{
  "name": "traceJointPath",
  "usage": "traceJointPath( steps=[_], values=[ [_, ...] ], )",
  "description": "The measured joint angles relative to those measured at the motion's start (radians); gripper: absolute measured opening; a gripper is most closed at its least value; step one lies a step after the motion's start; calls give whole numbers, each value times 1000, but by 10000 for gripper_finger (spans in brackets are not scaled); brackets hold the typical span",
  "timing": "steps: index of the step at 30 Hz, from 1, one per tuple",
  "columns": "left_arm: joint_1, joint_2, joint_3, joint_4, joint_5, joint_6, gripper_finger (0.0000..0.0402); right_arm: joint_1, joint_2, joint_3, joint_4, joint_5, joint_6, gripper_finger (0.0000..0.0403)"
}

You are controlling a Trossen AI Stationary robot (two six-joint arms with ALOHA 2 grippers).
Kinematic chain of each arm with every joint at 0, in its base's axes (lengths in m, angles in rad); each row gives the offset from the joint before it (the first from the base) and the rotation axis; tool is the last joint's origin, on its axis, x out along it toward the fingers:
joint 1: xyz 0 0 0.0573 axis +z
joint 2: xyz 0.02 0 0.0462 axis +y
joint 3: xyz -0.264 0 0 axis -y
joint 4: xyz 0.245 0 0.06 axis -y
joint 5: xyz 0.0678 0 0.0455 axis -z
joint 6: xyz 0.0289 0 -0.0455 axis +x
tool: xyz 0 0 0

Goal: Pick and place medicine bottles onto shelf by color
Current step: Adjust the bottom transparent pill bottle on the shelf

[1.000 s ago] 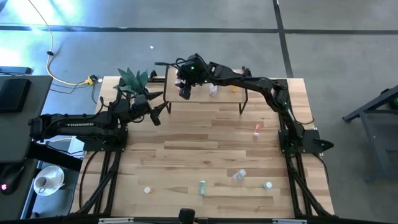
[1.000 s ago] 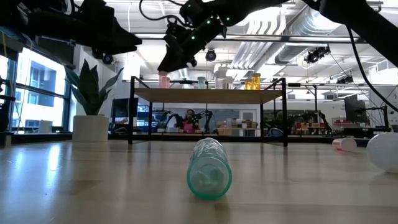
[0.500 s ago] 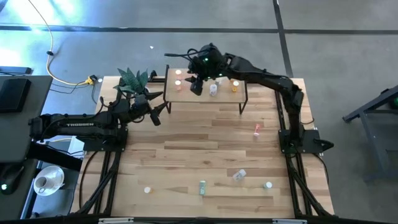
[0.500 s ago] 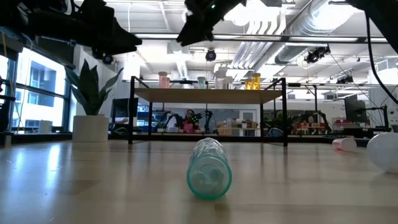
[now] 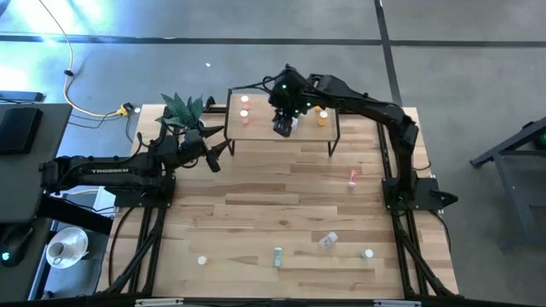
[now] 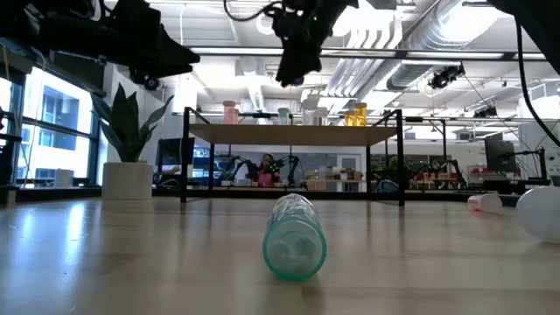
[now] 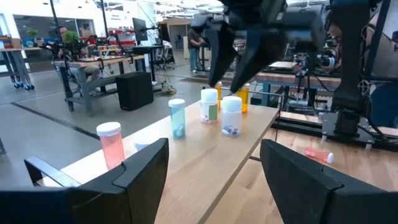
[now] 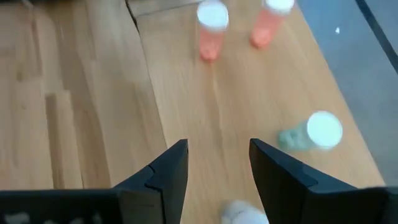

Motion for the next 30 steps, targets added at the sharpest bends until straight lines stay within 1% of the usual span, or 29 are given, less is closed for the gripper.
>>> traceJointPath(
  steps=[3,9,14,19,23,30],
  values=[
    [0,0,0,-2,0,0,243,0,19,0,-4,5,20,162],
    [0,0,0,-3,0,3,243,-2,57,0,-74,25,42,162],
    [0,0,0,-3,0,3,243,-2,59,0,-89,92,73,162],
    [0,0,0,-3,0,2,243,-11,59,0,-151,97,107,162],
    [0,0,0,-3,0,0,243,-13,60,0,-166,153,128,162],
    [0,0,0,-3,0,0,243,-13,60,0,-195,168,128,162]
  ],
)
